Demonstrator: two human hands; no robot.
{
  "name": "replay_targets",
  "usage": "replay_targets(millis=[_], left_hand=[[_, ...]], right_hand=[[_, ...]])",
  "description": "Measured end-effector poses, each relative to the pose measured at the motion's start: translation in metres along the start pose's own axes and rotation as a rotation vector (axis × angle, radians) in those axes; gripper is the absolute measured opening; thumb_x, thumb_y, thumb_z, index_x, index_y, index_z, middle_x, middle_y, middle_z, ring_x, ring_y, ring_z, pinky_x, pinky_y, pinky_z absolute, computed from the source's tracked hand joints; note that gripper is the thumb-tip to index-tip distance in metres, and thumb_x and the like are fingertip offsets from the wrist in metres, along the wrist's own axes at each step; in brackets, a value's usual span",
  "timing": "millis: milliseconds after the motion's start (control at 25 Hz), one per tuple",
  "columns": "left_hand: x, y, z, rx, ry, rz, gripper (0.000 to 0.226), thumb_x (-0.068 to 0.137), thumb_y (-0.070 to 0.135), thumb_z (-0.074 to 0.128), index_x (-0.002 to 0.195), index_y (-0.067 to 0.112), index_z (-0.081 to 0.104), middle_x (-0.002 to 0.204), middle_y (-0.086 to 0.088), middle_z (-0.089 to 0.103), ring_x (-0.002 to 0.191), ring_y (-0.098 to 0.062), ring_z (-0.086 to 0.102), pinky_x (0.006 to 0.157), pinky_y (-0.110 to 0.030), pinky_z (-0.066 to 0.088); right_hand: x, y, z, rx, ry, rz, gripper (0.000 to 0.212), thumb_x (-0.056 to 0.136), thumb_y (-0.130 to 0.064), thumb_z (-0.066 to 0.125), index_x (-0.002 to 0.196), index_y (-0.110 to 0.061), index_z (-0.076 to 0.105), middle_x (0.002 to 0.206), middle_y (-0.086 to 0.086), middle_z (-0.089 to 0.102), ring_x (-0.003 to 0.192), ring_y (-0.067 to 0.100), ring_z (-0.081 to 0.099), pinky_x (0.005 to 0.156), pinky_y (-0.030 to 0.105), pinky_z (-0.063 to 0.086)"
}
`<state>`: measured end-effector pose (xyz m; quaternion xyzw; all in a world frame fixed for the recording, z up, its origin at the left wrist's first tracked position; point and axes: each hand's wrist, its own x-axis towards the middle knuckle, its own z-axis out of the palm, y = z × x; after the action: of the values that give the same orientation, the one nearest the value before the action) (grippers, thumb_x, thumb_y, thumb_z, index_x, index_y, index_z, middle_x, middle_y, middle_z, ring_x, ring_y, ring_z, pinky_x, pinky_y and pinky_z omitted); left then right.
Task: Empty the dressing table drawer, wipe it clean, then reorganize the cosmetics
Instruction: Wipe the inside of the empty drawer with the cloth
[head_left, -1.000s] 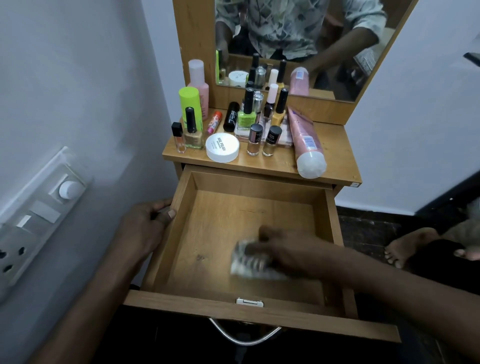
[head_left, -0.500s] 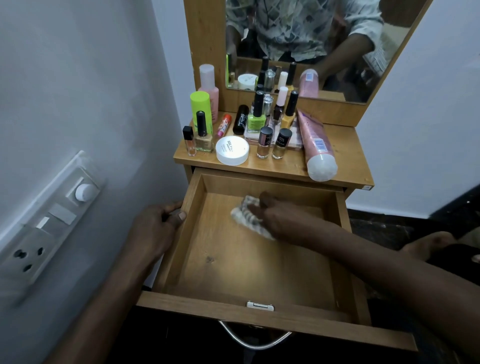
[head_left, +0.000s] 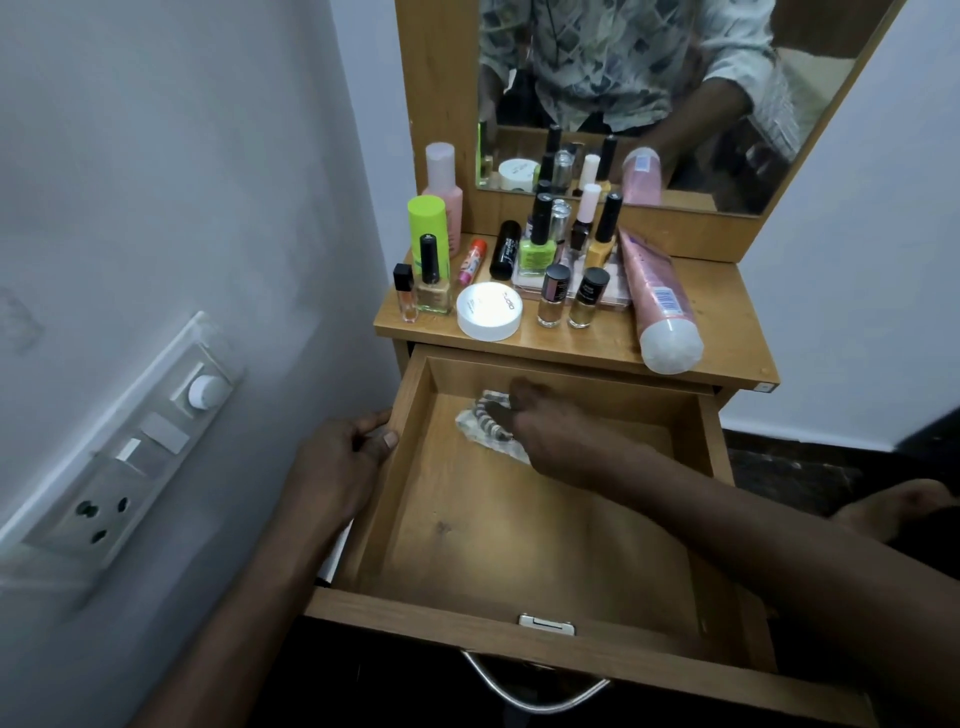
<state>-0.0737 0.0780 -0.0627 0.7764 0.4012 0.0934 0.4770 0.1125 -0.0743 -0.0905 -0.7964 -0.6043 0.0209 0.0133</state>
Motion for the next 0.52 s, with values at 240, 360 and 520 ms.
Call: replay_targets(millis=[240, 360, 520], left_hand=[[0.004, -0.005, -0.002, -0.005, -0.004, 0.002, 0.032, 0.098, 0.019, 0.058, 0.128, 0.022, 0.066, 0.121, -0.003, 0.07, 0.108, -0.02, 0.065, 0.099, -0.041, 0.05], [0.005, -0.007, -0.001, 0.014, -0.006, 0.018, 0.033, 0.098, 0.021, 0.058, 0.131, 0.024, 0.064, 0.124, -0.002, 0.069, 0.111, -0.021, 0.064, 0.1, -0.043, 0.049], [0.005, -0.004, 0.001, 0.016, -0.001, 0.012, 0.033, 0.099, 0.02, 0.055, 0.132, 0.022, 0.063, 0.125, -0.003, 0.067, 0.111, -0.021, 0.063, 0.096, -0.037, 0.049]], right_hand=[[-0.038, -0.055, -0.009, 0.256, -0.303, -0.398, 0.038, 0.095, -0.024, 0.057, 0.13, -0.008, 0.058, 0.119, 0.006, 0.05, 0.092, 0.021, 0.057, 0.073, 0.031, 0.048], [-0.026, -0.04, -0.003, 0.133, -0.118, -0.133, 0.043, 0.098, -0.031, 0.052, 0.136, -0.011, 0.053, 0.128, 0.009, 0.047, 0.098, 0.022, 0.054, 0.077, 0.031, 0.045], [0.02, -0.036, 0.005, 0.068, 0.04, 0.188, 0.037, 0.099, -0.033, 0.051, 0.119, -0.004, 0.062, 0.122, 0.019, 0.054, 0.107, 0.029, 0.052, 0.087, 0.033, 0.043]])
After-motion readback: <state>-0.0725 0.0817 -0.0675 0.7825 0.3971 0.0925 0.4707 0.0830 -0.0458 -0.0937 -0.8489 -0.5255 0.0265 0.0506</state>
